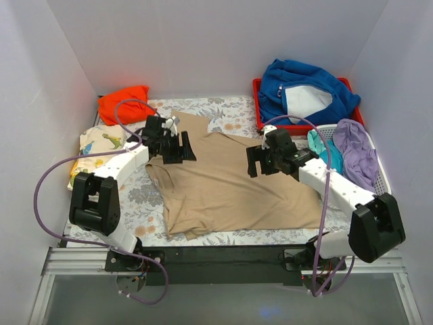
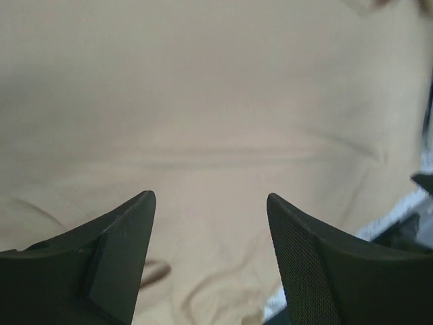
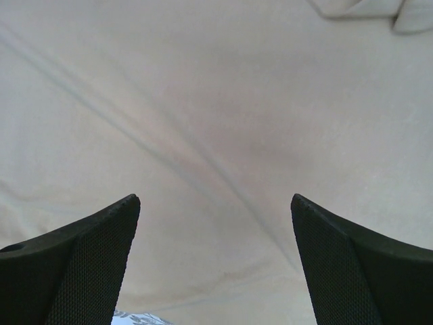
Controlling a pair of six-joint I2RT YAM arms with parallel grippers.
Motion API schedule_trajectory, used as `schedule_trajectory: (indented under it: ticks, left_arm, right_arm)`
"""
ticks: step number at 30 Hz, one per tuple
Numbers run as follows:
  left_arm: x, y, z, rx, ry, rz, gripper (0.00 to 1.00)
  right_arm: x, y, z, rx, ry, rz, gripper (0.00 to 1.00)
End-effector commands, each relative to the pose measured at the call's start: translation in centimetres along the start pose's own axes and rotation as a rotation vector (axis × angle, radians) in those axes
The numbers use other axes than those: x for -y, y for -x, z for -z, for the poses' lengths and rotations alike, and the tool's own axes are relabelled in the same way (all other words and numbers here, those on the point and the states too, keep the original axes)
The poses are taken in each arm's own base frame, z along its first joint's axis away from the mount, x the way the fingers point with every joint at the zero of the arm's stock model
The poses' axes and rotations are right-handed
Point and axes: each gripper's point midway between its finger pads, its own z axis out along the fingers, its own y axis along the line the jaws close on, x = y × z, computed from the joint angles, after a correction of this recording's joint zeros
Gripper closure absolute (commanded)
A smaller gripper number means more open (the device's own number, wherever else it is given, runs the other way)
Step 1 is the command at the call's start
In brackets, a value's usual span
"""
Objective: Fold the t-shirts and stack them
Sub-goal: Flatten the tshirt out
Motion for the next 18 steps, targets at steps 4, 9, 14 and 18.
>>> schedule_trajectory:
  ticks: [4, 9, 14, 18]
  left_arm:
    - [2.4, -8.5, 0.6, -0.190, -0.091, 0.104, 0.38]
    - [2.6, -11.5, 0.9, -0.273, -0.039, 0.127, 0.39]
    - [-0.7, -15.3, 1.6, -0.397, 0.172, 0.136, 0.41]
    - [-2.7, -16.8, 3.2, -0.443, 0.307, 0.158, 0.40]
  right_arm:
    - [-3.0, -2.6, -2.3, -0.086, 0.174, 0.018, 0.05]
    - [-4.2, -5.5, -3.2, -0.178, 0.198, 0.006, 0.05]
    - [-4.4, -9.4, -3.3, -0.276, 0.180, -0.002, 0.05]
    - [-4.8, -12.6, -2.3, -0.361, 0.177, -0.004, 0.05]
